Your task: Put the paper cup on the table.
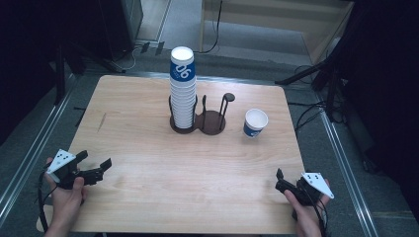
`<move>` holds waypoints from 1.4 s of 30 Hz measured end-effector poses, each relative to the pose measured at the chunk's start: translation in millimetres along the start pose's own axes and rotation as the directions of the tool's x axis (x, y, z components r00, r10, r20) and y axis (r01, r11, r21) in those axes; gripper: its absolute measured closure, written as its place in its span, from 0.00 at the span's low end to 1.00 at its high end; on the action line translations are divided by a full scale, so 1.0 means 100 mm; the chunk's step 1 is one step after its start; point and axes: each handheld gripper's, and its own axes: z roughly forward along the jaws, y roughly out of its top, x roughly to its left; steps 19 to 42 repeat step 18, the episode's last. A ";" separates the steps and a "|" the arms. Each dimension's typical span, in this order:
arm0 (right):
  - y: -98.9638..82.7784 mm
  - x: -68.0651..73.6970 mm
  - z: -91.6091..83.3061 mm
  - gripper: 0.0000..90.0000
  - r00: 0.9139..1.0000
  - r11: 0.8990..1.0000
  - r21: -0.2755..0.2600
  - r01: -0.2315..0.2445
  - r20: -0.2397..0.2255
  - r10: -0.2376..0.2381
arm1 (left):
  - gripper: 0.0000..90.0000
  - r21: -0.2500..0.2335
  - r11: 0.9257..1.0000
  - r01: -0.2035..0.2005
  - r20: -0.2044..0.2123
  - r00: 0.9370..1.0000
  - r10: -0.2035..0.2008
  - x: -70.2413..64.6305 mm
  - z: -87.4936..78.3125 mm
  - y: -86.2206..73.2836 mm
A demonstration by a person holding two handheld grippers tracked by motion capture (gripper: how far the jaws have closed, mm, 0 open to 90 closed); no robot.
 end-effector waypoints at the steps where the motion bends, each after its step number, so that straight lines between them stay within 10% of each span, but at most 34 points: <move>1: 0.00 -0.01 -0.01 0.00 1.000 1.000 0.001 -0.007 0.004 0.007 | 0.00 0.000 1.000 0.001 -0.002 1.000 -0.001 0.00 0.00 0.00; 42: -0.02 -0.05 -0.03 0.00 0.999 0.999 -0.010 -0.038 -0.012 0.038 | 0.00 0.009 1.000 0.004 -0.019 1.000 -0.004 0.00 0.04 0.01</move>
